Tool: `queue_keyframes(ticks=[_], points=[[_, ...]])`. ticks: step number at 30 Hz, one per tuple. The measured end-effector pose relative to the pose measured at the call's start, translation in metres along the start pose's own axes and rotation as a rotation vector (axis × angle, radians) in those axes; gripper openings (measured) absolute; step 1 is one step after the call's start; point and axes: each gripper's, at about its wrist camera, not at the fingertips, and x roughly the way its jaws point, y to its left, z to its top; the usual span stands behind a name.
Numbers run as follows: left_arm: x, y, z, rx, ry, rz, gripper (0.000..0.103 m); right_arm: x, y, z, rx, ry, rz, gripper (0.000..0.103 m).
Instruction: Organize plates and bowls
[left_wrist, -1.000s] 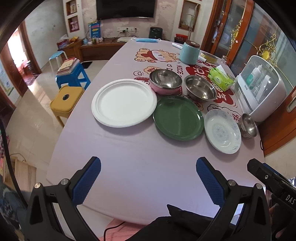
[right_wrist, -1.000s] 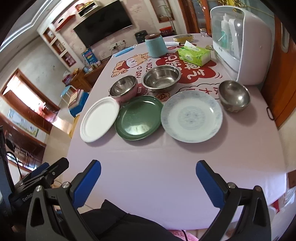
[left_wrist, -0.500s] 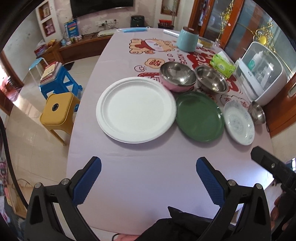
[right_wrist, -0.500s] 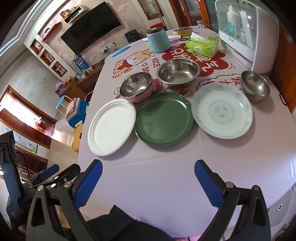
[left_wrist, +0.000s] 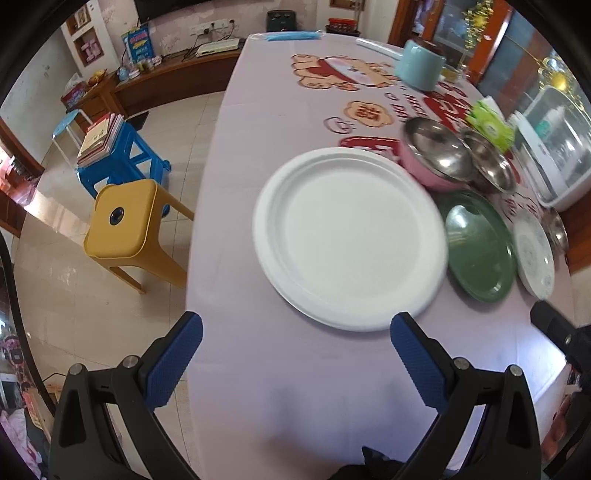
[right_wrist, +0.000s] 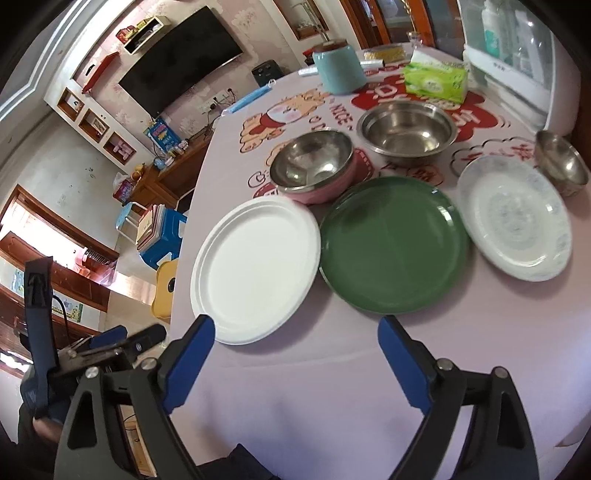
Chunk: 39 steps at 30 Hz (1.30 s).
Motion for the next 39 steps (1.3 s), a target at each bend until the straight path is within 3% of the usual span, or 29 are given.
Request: queue_keyframes(ticks=[11,20,24,27,32,39], points=[[0.045,0.037,0.041,-0.003,0.002,-0.039,0.101,0.058,0.002,0.009,0.081,0.071,0.040,0.080],[0.095,0.038,0.058,0.055,-0.001,-0.109,0.099,0.095,-0.016,0.006,0.205,0.111,0.113,0.067],[0.115,0.040,0.062,0.049,0.027,-0.115,0.093,0.103,-0.024,0.003,0.252,0.117,0.148,0.063],[0.126,0.041,0.063,0.037,0.047,-0.128,0.079,0.107,-0.027,0.001,0.277,0.106,0.168,0.061],[0.136,0.045,0.063,0.006,0.070,-0.161,0.076,0.113,-0.032,-0.001,0.301,0.102,0.181,0.046],[0.135,0.045,0.065,0.012,0.054,-0.185,0.068,0.119,-0.036,-0.002,0.334,0.091,0.203,0.041]])
